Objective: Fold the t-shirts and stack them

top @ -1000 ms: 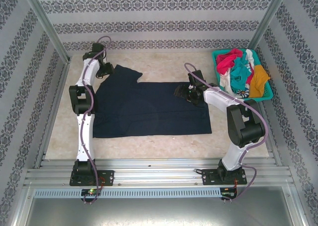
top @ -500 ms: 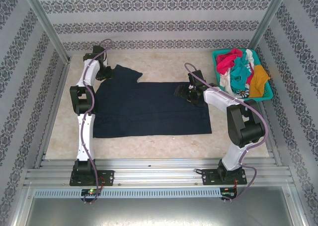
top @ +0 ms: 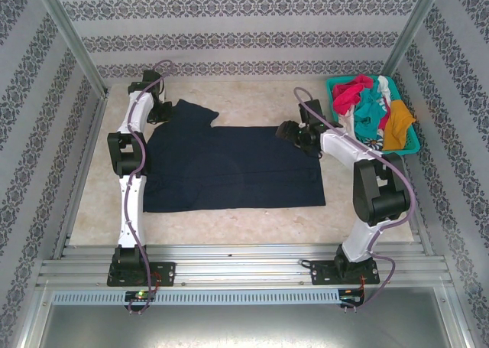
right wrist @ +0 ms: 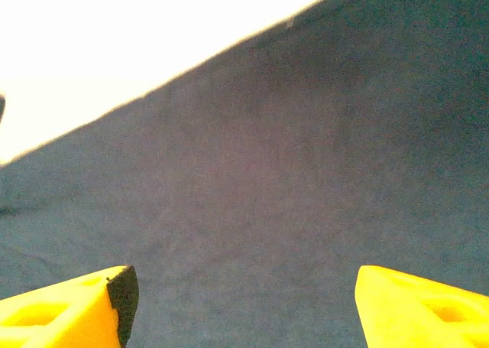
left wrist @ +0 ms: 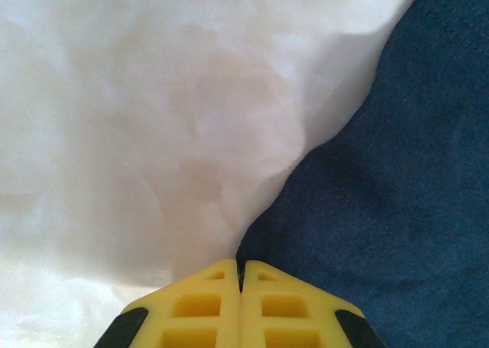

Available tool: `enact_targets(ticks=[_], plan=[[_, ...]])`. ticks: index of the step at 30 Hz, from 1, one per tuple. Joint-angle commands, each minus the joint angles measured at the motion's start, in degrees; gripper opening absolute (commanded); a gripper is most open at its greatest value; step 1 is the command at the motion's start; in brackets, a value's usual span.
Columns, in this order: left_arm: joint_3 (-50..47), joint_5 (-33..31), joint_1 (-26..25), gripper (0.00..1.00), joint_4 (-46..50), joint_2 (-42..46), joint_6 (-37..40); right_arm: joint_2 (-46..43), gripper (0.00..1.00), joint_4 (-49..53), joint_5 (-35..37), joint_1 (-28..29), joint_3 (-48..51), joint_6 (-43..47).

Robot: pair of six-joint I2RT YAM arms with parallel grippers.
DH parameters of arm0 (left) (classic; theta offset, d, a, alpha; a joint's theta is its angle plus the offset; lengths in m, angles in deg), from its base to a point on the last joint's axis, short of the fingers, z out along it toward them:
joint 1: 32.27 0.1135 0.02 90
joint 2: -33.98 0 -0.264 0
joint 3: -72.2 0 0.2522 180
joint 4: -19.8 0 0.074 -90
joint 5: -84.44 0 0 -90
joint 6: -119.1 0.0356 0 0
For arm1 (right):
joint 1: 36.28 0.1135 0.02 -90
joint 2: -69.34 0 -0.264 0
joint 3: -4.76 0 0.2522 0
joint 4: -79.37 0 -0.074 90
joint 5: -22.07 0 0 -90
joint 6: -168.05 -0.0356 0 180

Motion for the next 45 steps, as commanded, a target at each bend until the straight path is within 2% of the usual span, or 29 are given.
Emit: enact_targets(ticks=[1,4,8,12,19,28,45], plan=[[-4.25,1.38,0.28,0.0,-1.44,3.11,-0.17,1.91,0.75,1.93,6.36,-2.06,-4.48,2.15],[-8.97,2.07,0.23,0.0,-5.32,6.57,-0.77,5.74,0.69,4.44,10.01,-4.15,-8.92,2.84],[-10.13,2.1,0.26,0.0,-5.91,7.26,-1.06,13.1,0.56,7.34,13.01,-5.38,-17.09,3.42],[-11.08,0.79,0.27,0.0,-5.87,7.26,-0.81,20.09,0.51,11.19,14.81,-5.44,-25.51,1.99],[-11.78,0.36,0.35,0.0,-6.46,7.18,-0.8,27.86,0.48,17.53,18.55,-5.46,-35.4,-3.03],[-11.63,0.83,0.56,0.0,-7.0,7.17,-1.23,34.83,0.45,25.31,19.11,-5.52,-45.22,-4.04],[-10.74,1.52,1.11,0.0,-6.36,6.93,-1.42,39.04,0.41,28.48,19.55,-6.77,-48.58,-2.47]])
